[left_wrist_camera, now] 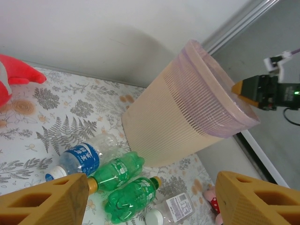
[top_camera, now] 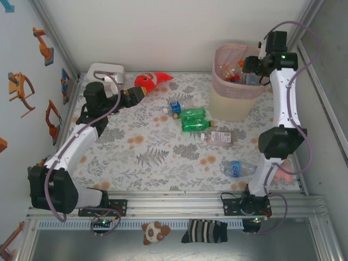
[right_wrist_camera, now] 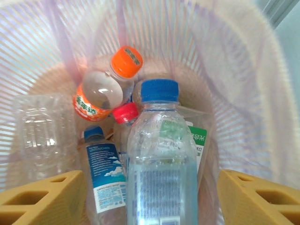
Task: Put the plastic bottles in the bin
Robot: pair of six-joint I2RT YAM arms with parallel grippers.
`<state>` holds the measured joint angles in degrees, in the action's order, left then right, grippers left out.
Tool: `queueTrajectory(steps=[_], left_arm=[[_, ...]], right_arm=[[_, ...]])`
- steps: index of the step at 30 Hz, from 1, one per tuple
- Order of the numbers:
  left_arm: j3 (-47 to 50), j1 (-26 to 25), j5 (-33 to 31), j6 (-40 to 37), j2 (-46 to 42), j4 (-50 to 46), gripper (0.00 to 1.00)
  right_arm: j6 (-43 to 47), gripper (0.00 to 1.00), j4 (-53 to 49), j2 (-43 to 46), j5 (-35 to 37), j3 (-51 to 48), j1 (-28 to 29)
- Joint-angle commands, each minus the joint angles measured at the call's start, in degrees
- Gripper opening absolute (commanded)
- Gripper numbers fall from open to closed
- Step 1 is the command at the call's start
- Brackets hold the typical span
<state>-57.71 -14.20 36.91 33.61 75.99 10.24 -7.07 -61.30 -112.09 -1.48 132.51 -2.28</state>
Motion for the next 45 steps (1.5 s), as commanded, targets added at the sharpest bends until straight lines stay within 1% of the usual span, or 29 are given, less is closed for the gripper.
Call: queueTrajectory(steps=[1,4,9,12,13,14,16,19,21,23,26,32,37,45], left_arm=[[-2.4,-1.6,0.1,1.8,1.9,0.7,0.7],[-3.5,-3.6,-2.3,3.6,4.4,0.4,0.68],[-6.0,-7.8,-10.8,8.0,9.6,-3.0,0.66],[-5.6,-8.9,-14.8,15.9,12.9,-0.9,0.63],[-5.3,-9.2,-17.0,19.4,14.0,-0.2,0.62],[-5.8,-9.6,-19.2,22.8,15.2,-1.3,0.61],[-6.9,-10.2,-21.3,27.4,17.5,-2.7,0.61],[-7.4,-10.8,-26.3,38.2,20.1,-6.3,0.61],[-6.5,-10.8,-27.2,47.2,21.8,-6.0,0.62],[-6.5,-10.9,-27.3,54.0,24.1,-5.9,0.64],[-8.7,-11.1,-27.0,59.7,27.8,-8.0,0.65],[-12.4,-11.6,-24.9,70.4,34.9,-6.0,0.68],[-15.1,-12.3,-22.9,75.6,40.0,-2.8,0.69],[-19.0,-13.0,-22.2,79.4,45.3,0.4,0.68]], right_arm=[[-0.9,0.72,-1.2,3.5,-0.3,1.5,-0.3],[-1.7,0.72,-0.6,5.6,-1.4,0.3,-0.3],[-2.7,0.72,2.0,9.5,-3.1,-4.5,0.1],[-3.1,0.71,3.0,11.3,-4.3,-7.1,0.2],[-3.1,0.71,3.3,11.8,-4.6,-7.8,0.2],[-3.2,0.71,3.4,12.2,-4.7,-8.4,0.3],[-3.2,0.71,3.8,12.8,-4.8,-9.6,0.3],[-3.3,0.71,4.0,13.5,-5.1,-11.1,0.3],[-3.1,0.71,4.1,13.8,-5.6,-11.5,0.3],[-3.0,0.71,4.1,14.1,-6.2,-11.6,0.3],[-3.0,0.71,4.1,14.5,-6.2,-11.6,0.4],[-2.9,0.71,4.2,14.9,-6.9,-11.7,0.3],[-2.5,0.71,4.1,15.1,-7.0,-11.7,0.3],[-1.5,0.71,3.6,15.8,-6.7,-12.1,0.3]])
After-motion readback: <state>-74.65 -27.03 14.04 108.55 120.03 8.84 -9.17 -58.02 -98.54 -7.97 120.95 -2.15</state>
